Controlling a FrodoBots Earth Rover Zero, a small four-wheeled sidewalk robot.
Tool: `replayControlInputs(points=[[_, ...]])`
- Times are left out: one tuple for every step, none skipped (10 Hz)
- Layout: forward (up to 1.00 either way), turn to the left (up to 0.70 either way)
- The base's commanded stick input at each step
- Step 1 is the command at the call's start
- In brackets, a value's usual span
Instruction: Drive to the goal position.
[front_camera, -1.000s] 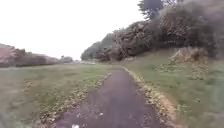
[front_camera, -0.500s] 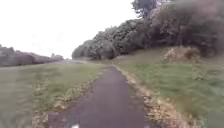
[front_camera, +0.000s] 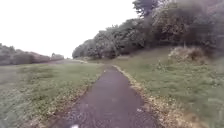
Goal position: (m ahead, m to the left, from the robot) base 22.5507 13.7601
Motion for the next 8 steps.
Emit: replayControlInputs(points=[[1.0, 0.0], [1.0, 0.0], [1.0, 0.0], [1.0, 0.0], [1.0, 0.21], [1.0, 0.35], [1.0, 0.29], [1.0, 0.12]])
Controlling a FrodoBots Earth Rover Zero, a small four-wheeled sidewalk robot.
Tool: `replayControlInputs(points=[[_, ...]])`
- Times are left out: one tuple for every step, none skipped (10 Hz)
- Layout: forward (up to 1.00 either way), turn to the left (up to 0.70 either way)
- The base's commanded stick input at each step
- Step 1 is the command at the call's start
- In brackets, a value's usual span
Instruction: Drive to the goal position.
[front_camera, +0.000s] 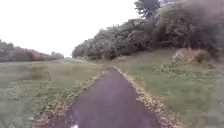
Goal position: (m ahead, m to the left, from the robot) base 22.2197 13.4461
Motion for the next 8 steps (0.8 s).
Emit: replayControlInputs(points=[[1.0, 0.0], [1.0, 0.0], [1.0, 0.0], [1.0, 0.0], [1.0, 0.0], [1.0, 0.0], [1.0, 0.0], [1.0, 0.0]])
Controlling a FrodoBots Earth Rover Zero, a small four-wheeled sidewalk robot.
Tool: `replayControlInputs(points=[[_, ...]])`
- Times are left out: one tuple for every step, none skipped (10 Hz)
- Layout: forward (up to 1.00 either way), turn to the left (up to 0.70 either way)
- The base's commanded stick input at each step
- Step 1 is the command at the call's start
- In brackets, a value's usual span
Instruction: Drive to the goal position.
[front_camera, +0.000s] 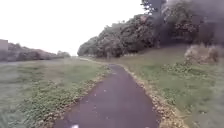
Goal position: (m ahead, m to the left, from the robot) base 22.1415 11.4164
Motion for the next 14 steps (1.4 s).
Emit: replayControlInputs(points=[[1.0, 0.0], [1.0, 0.0], [1.0, 0.0], [1.0, 0.0], [1.0, 0.0], [1.0, 0.0], [1.0, 0.0], [1.0, 0.0], [1.0, -0.05], [1.0, -0.21], [1.0, -0.36], [1.0, -0.2], [1.0, -0.04], [1.0, 0.0]])
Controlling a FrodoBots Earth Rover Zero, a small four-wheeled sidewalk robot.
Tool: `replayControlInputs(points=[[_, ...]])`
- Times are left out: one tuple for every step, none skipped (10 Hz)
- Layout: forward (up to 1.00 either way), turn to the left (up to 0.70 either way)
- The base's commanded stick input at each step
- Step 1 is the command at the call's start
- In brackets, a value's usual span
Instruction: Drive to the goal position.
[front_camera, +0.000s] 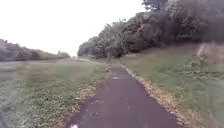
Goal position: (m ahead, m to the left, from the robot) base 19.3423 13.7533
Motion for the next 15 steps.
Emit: replayControlInputs(points=[[1.0, 0.0], [1.0, 0.0], [1.0, 0.0], [1.0, 0.0], [1.0, 0.0], [1.0, 0.0], [1.0, -0.27], [1.0, -0.34], [1.0, -0.05], [1.0, -0.03], [1.0, 0.0], [1.0, 0.0], [1.0, 0.0], [1.0, 0.4], [1.0, 0.4]])
